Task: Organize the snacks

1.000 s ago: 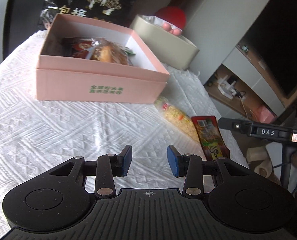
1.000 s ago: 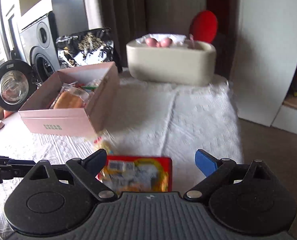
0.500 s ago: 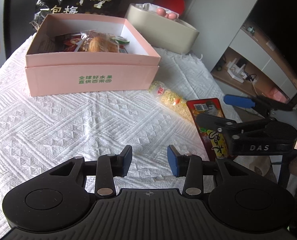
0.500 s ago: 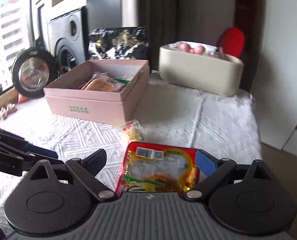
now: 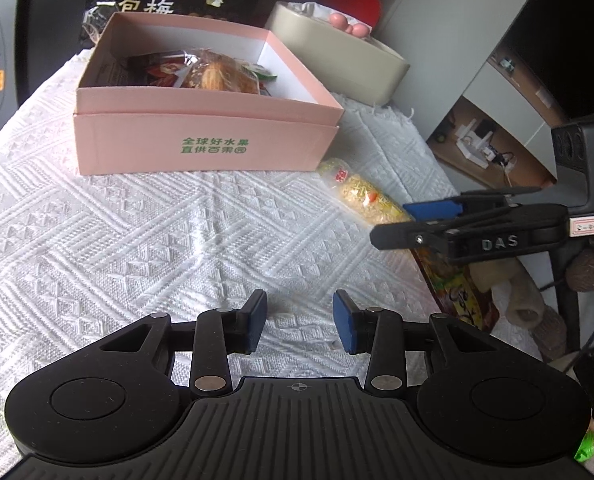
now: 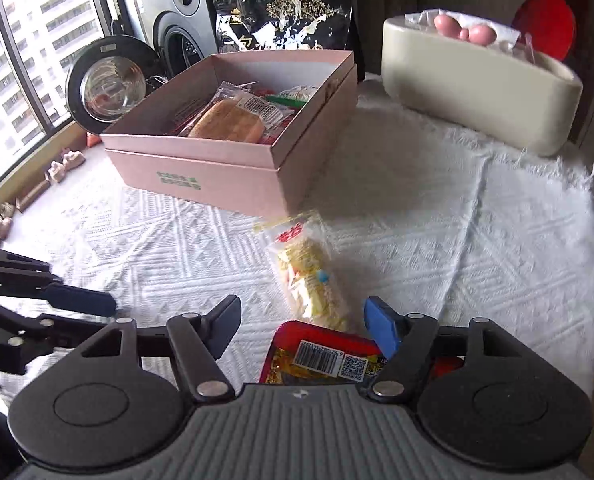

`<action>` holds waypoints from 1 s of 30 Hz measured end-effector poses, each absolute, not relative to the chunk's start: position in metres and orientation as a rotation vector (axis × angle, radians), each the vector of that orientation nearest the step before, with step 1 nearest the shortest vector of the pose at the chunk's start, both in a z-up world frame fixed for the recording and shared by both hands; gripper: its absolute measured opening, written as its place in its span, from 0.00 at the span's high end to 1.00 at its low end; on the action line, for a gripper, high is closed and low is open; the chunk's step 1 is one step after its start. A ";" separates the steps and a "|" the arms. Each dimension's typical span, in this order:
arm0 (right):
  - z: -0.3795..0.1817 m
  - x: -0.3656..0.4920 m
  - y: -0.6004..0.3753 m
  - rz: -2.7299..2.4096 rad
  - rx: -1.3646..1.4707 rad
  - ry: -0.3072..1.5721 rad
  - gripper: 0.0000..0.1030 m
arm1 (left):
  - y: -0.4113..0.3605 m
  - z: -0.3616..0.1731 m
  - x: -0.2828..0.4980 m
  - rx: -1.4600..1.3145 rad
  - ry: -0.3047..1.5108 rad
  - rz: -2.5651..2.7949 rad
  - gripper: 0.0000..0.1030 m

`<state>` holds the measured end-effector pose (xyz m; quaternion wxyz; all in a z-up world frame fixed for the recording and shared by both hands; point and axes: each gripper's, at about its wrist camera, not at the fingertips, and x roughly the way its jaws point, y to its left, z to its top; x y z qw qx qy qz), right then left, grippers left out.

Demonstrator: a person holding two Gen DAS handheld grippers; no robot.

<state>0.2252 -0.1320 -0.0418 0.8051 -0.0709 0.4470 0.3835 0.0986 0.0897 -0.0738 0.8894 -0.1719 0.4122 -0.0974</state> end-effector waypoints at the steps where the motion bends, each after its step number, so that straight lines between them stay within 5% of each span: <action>1: -0.042 0.222 -0.135 0.847 -0.101 0.988 0.31 | 0.091 -0.074 0.100 -0.365 0.855 -0.204 0.60; 6: -0.040 0.187 -0.125 1.006 -0.002 1.027 0.32 | 0.093 -0.073 0.098 -0.380 0.850 -0.202 0.61; 13: -0.032 0.144 -0.124 0.803 -0.243 0.821 0.31 | 0.083 -0.056 0.096 -0.283 0.792 -0.226 0.61; 16: -0.033 0.134 -0.147 0.642 -0.282 0.733 0.22 | 0.058 -0.048 0.105 -0.150 0.748 -0.288 0.61; 22: -0.050 0.135 -0.203 0.464 -0.137 0.768 0.19 | 0.007 -0.061 0.139 0.038 0.756 -0.353 0.61; 30: -0.066 0.134 -0.218 0.469 -0.015 0.784 0.04 | 0.012 -0.076 0.145 0.050 0.780 -0.336 0.66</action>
